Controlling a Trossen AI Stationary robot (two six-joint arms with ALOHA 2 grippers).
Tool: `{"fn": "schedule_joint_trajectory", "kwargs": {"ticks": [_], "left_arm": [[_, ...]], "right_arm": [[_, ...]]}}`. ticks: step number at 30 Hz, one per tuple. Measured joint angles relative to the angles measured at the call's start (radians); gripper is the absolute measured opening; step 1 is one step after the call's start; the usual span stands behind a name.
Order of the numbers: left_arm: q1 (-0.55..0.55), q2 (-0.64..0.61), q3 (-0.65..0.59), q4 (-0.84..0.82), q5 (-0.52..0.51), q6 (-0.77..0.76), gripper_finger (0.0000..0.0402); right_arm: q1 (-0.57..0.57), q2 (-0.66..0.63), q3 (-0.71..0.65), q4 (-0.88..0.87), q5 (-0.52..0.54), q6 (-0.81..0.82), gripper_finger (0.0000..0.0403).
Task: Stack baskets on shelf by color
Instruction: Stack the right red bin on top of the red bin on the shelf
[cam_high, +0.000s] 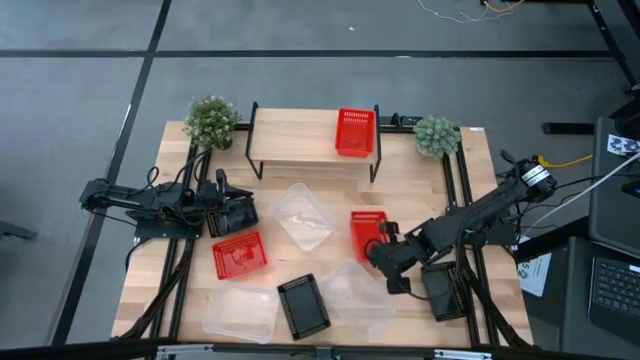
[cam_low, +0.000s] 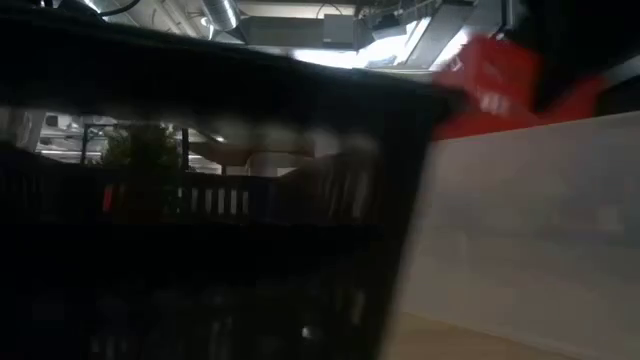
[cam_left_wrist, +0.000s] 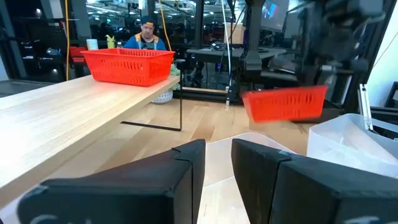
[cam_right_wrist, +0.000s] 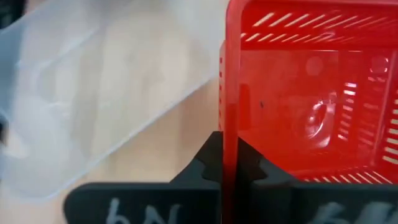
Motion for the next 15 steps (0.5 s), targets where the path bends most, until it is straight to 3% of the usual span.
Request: {"fn": "schedule_joint_trajectory", "kwargs": {"ticks": [6,9,12,15], "left_arm": [[0.0,0.0,0.0,0.0,0.0,0.0,0.0072],[0.0,0.0,0.0,0.0,0.0,0.0,0.0072],[0.0,0.0,0.0,0.0,0.0,0.0,0.0072],[0.0,0.0,0.0,0.0,0.0,0.0,0.0072]], "right_arm": [[-0.074,0.0,0.173,-0.08,0.321,-0.229,0.0],[-0.145,0.0,0.247,-0.077,0.43,-0.355,0.0],[-0.248,0.0,0.317,-0.072,0.48,-0.44,0.0],[-0.372,0.0,0.383,-0.067,0.438,-0.505,0.0]]}}
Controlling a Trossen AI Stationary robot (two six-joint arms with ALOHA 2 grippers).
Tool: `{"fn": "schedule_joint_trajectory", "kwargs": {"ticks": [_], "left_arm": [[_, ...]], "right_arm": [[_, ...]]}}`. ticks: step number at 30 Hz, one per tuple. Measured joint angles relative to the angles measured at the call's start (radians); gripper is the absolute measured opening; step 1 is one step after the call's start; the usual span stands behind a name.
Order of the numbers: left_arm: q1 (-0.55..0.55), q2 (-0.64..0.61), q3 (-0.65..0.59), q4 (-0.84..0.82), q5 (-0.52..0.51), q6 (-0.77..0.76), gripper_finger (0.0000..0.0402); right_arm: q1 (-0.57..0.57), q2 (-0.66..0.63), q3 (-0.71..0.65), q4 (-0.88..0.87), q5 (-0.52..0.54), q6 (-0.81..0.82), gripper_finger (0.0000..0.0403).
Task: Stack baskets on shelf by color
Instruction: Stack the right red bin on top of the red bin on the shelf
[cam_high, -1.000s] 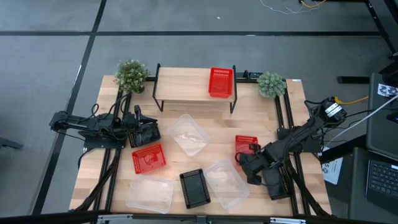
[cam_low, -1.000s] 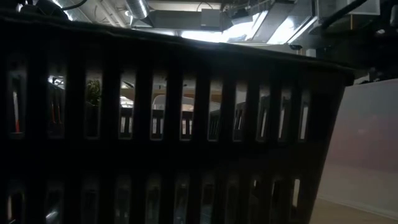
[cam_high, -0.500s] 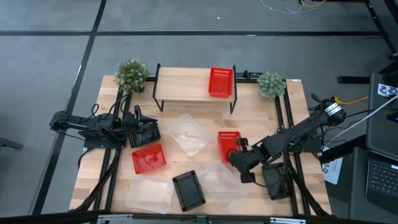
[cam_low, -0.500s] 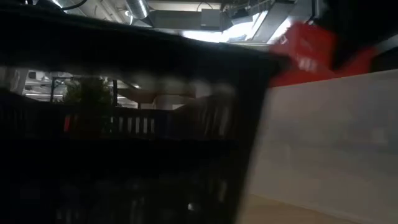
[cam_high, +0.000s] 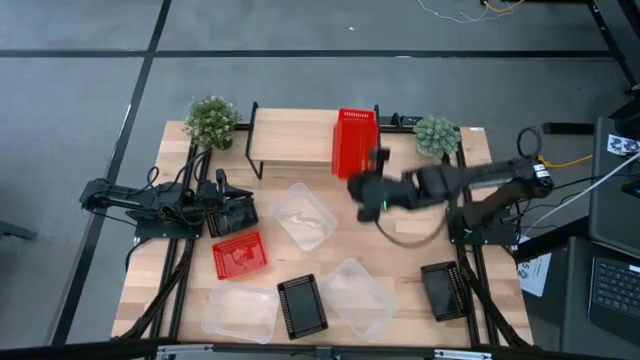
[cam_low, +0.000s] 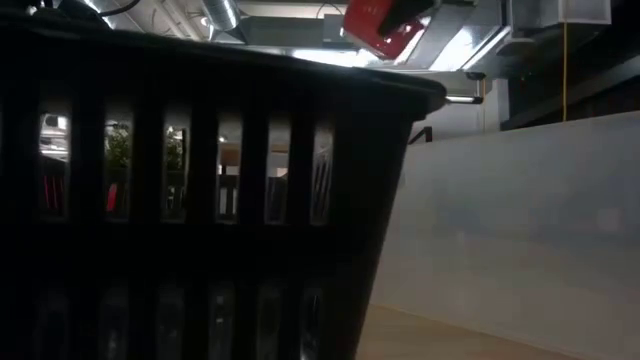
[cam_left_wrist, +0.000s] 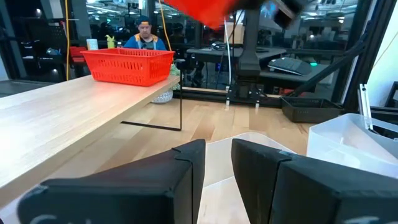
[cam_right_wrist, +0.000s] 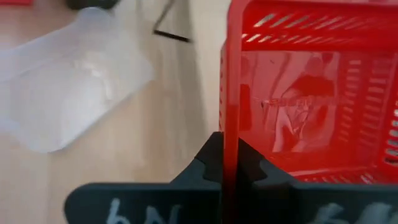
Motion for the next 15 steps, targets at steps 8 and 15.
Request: {"fn": "schedule_joint_trajectory", "kwargs": {"ticks": [8,15], "left_arm": [[0.0,0.0,0.0,0.0,0.0,0.008,0.0072],[0.0,0.0,0.0,-0.007,0.0,0.008,0.0072]], "right_arm": [[-0.349,0.0,0.052,-0.001,-0.428,-0.098,0.0],[-0.506,0.008,0.001,0.003,-0.592,-0.113,0.0]]}}
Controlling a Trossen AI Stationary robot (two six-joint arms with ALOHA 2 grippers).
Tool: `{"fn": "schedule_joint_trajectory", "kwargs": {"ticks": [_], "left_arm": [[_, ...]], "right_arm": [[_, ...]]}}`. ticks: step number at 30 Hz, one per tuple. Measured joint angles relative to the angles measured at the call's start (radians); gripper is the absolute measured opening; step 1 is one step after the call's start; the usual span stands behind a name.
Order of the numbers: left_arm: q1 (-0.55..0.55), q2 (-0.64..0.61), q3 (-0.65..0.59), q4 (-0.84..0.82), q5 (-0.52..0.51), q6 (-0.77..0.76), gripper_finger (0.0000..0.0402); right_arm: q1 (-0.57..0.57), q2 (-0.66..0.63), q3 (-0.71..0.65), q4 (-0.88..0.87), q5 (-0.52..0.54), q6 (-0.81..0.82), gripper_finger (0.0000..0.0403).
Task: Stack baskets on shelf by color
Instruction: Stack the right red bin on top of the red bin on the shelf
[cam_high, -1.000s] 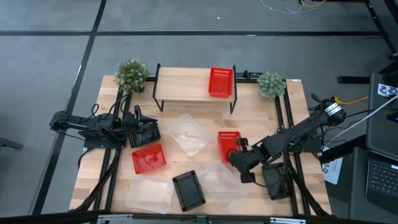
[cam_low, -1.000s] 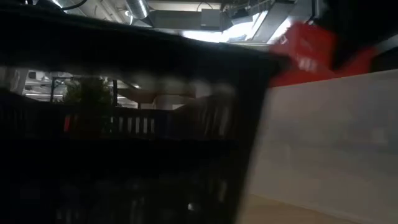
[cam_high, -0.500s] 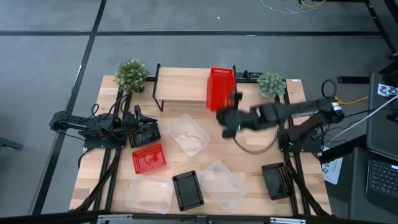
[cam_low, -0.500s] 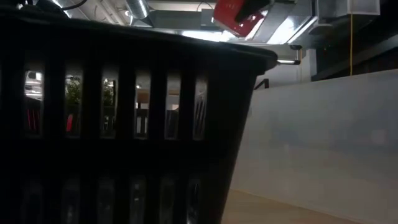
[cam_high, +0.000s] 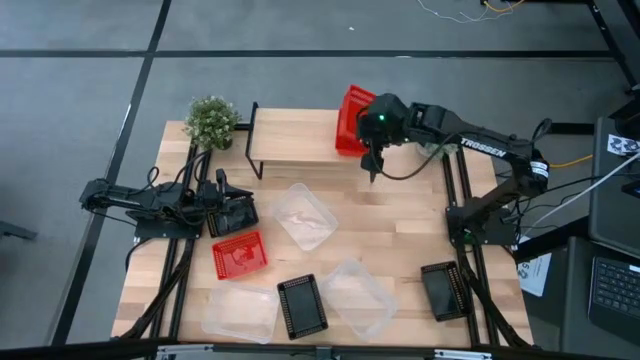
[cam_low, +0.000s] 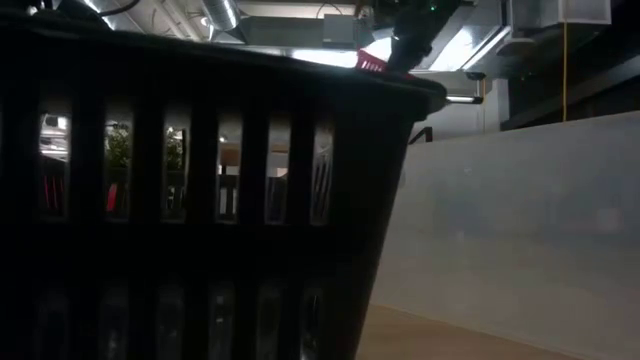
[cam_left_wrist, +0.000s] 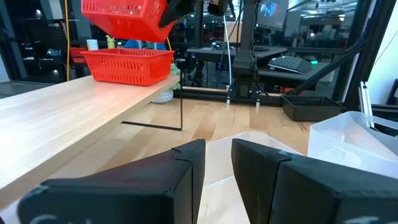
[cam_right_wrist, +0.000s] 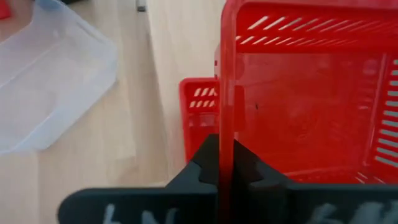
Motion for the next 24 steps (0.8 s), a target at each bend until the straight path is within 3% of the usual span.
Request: {"fn": "schedule_joint_trajectory", "kwargs": {"ticks": [24], "left_arm": [[0.0,0.0,0.0,-0.002,0.0,0.0,0.0072]], "right_arm": [[-0.046,0.0,-0.034,-0.054,-0.029,-0.121,0.0]]}}
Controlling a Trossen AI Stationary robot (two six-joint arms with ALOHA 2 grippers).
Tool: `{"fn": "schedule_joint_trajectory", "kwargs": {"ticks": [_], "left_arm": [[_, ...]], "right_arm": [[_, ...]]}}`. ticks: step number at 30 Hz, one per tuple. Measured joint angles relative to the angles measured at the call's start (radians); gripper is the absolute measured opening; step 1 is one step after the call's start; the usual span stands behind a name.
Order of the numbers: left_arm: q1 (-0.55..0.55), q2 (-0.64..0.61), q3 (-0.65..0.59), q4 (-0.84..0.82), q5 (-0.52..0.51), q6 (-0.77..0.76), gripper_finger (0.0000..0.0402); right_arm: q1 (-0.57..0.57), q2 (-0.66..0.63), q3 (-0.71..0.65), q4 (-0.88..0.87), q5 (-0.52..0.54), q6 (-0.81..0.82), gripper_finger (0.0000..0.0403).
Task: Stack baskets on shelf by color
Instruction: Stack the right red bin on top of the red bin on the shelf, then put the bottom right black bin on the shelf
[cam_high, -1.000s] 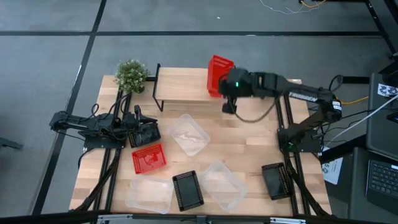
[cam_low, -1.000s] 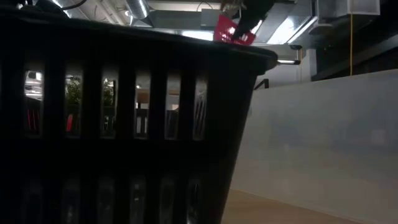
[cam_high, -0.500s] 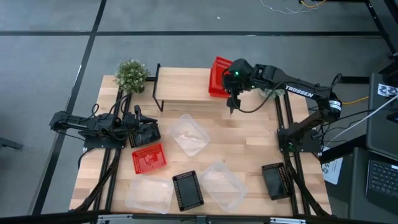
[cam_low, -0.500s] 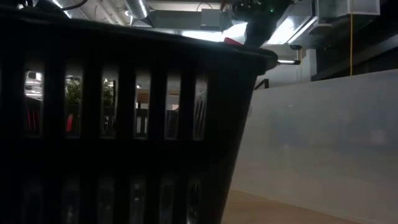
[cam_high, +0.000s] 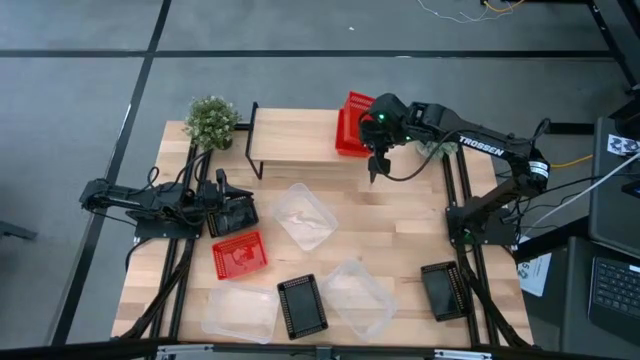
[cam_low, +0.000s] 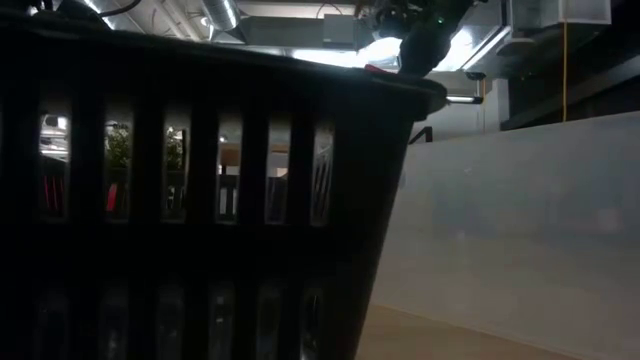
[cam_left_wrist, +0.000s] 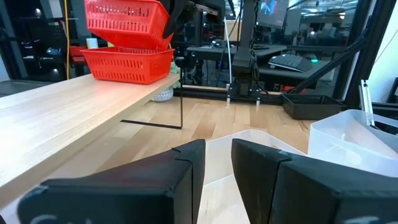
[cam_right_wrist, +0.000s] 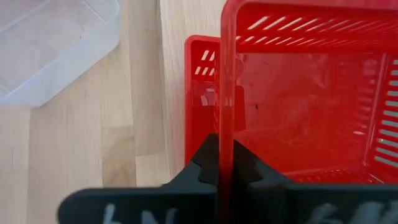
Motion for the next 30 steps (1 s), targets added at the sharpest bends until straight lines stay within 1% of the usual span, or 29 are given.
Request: {"fn": "schedule_joint_trajectory", "kwargs": {"ticks": [7,10,24,27,30], "left_arm": [[0.0,0.0,0.0,0.0,0.0,0.0,0.0072],[0.0,0.0,0.0,-0.001,0.0,0.0,0.0072],[0.0,0.0,0.0,-0.006,0.0,0.0,0.0072],[0.0,0.0,0.0,-0.006,0.0,0.0,0.0072],[0.0,0.0,0.0,-0.007,0.0,0.0,0.0072]], "right_arm": [[0.0,0.0,0.0,-0.017,0.0,0.001,0.0],[0.0,0.0,0.0,-0.013,0.0,0.0,0.0008],[0.0,-0.001,0.0,0.009,0.0,0.009,0.0084],[0.011,-0.001,0.016,0.013,-0.003,0.058,0.0093],[0.037,-0.002,0.06,-0.027,-0.056,0.152,0.0096]]}}
